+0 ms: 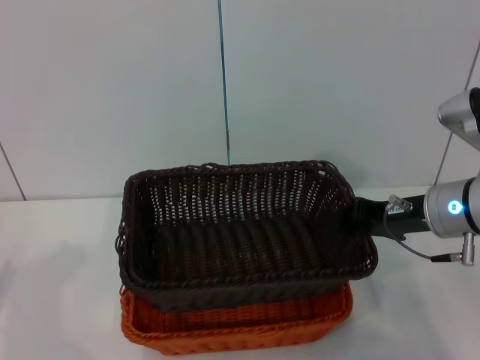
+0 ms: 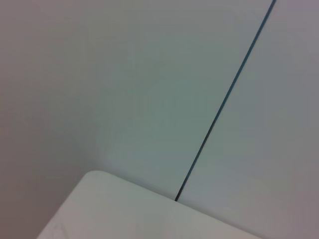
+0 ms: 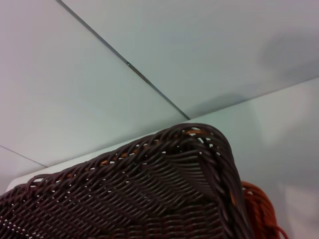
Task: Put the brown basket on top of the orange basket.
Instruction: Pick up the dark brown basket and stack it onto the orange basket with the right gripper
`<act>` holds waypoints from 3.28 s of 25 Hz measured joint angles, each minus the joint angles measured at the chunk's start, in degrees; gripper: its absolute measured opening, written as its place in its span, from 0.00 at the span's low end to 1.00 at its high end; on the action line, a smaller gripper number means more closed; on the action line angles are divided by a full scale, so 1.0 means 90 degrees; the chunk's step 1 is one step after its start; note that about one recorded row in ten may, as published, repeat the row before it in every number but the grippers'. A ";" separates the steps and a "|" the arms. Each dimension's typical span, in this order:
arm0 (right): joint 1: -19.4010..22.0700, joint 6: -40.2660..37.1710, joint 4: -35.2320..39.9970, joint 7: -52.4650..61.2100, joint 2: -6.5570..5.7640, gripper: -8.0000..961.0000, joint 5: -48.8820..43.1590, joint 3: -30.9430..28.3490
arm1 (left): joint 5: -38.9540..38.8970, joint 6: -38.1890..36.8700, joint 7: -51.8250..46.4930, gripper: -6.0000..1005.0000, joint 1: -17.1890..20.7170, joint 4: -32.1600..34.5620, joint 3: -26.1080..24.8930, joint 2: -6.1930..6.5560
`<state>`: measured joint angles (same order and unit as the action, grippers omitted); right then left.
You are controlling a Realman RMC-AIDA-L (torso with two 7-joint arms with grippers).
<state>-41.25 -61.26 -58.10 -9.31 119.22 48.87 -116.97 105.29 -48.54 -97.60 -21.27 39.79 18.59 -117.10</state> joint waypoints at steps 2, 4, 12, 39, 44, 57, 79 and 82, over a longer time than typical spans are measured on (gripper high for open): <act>-0.0015 0.0080 0.0000 0.0000 -0.0002 0.20 0.0001 0.0054 | 0.0000 0.0003 0.0002 0.87 0.0000 -0.0001 -0.0018 0.0013; -0.0018 0.0109 0.0000 0.0000 -0.0002 0.20 0.0009 0.0073 | 0.0000 0.0003 0.0003 0.87 0.0000 -0.0003 -0.0020 0.0015; -0.0026 0.0309 0.0130 -0.0002 -0.0005 0.20 0.0090 0.0286 | 0.0000 0.0027 0.0005 0.87 -0.0002 -0.0008 -0.0025 0.0027; 0.0029 0.0670 0.0647 -0.0089 -0.0005 0.20 0.0237 0.0480 | 0.0000 -0.0004 0.0015 0.87 0.0010 -0.0016 -0.0025 0.0060; 0.0023 0.0725 0.0718 -0.0089 -0.0005 0.21 0.0235 0.0477 | 0.0000 0.0003 0.0022 0.87 0.0013 -0.0069 -0.0019 0.0088; -0.0026 0.0751 0.0733 -0.0094 -0.0005 0.21 0.0234 0.0491 | 0.0000 0.0030 0.0025 0.87 0.0013 -0.0109 -0.0010 0.0116; -0.0027 0.0811 0.0942 -0.0169 -0.0015 0.36 0.0239 0.0495 | 0.0000 0.0029 0.0035 0.87 0.0030 -0.0105 -0.0015 0.0103; -0.0056 0.0895 0.1077 -0.0206 -0.0016 0.38 0.0241 0.0496 | 0.0000 0.0033 0.0035 0.87 0.0035 -0.0105 -0.0010 0.0096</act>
<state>-41.76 -53.21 -48.40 -11.17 119.08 51.04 -112.50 105.29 -48.24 -97.29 -20.96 38.85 18.50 -116.23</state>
